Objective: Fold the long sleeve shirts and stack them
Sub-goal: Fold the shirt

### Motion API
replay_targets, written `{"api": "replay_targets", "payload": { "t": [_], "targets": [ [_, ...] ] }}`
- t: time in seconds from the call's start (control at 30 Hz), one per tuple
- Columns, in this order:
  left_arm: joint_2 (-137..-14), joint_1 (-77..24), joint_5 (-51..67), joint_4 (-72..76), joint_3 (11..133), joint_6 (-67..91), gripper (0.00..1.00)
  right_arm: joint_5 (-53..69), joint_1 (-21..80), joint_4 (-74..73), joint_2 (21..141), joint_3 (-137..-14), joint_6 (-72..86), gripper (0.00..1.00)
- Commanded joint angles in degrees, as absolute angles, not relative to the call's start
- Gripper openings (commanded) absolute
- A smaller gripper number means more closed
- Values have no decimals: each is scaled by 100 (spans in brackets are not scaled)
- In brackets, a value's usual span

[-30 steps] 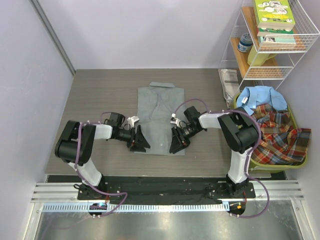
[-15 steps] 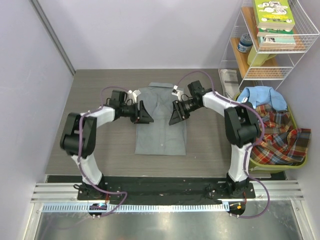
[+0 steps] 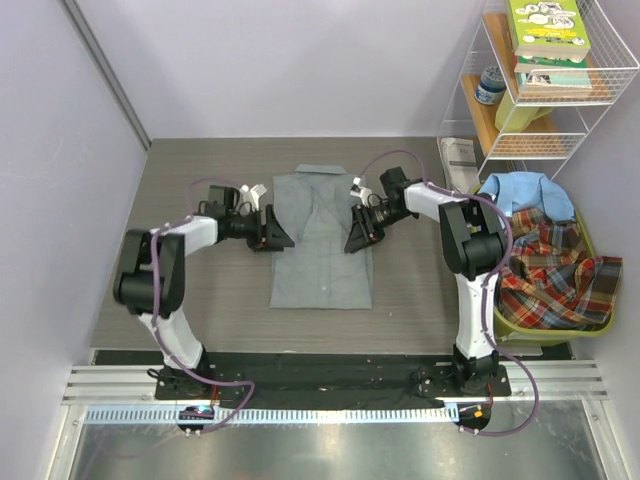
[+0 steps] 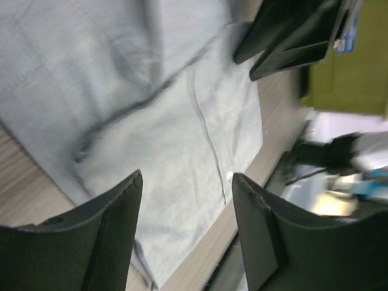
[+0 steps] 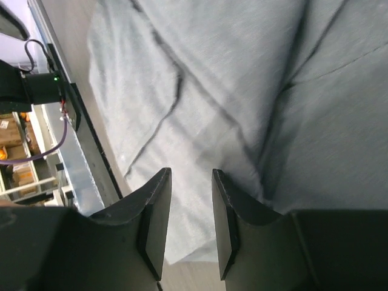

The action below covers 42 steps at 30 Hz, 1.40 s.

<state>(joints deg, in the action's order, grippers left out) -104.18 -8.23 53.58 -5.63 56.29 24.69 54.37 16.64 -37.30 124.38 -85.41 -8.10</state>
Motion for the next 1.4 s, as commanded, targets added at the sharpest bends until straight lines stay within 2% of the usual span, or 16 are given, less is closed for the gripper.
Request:
{"api": "replay_targets", "payload": {
  "t": [0.0, 0.03, 0.13, 0.3, 0.47, 0.7, 0.83, 0.9, 0.93, 1.0, 1.03, 1.23, 1.27, 1.37],
  "targets": [
    [-8721, -1413, 3656, -3158, 6170, -1005, 62, 5502, 1775, -3324, 11128, -8069, -258, 39],
    [-8136, -1615, 3134, -3216, 5900, -1863, 62, 5441, 1819, -3061, 11014, -8007, -177, 39],
    [-7367, -2748, 1323, -3060, 4962, -2853, 63, 5108, 2003, -2962, 10977, -8103, -245, 39],
    [-6136, -4673, -332, -1926, 3518, -3735, 62, 4896, 2442, -2962, 11547, -8551, -334, 38],
    [-6310, -6272, -1456, -1014, 2927, -3683, 59, 4633, 2680, -2857, 12067, -8832, -466, 37],
    [-7635, -7022, -2178, 339, 2566, -3806, 57, 4386, 2733, -2804, 12726, -9026, -597, 36],
    [-8181, -7040, -2338, 957, 2540, -4015, 49, 4280, 2751, -2795, 12911, -8930, -694, 35],
    [-8410, -7040, -2486, 1229, 2514, -4148, 40, 4263, 2742, -2786, 12946, -8860, -755, 35],
    [-8568, -7040, -2522, 1204, 2548, -4192, 28, 4245, 2751, -2795, 12955, -8816, -773, 35],
    [-8552, -7040, -2471, 933, 2811, -4070, 14, 4219, 2786, -2812, 12929, -8772, -843, 35],
    [-8447, -7040, -2357, 375, 2934, -3991, 2, 4227, 2795, -2830, 12885, -8684, -852, 35],
    [-7349, -7075, -558, -2405, 4411, -2990, 0, 4568, 3181, -2865, 12007, -7947, -713, 36],
    [-7191, -7075, -101, -3278, 4751, -2919, 0, 4692, 3182, -2909, 11858, -7911, -634, 37],
    [-7049, -7102, 777, -4381, 5175, -2655, 0, 4894, 3112, -3250, 11409, -8190, -615, 42]
  ]
}}
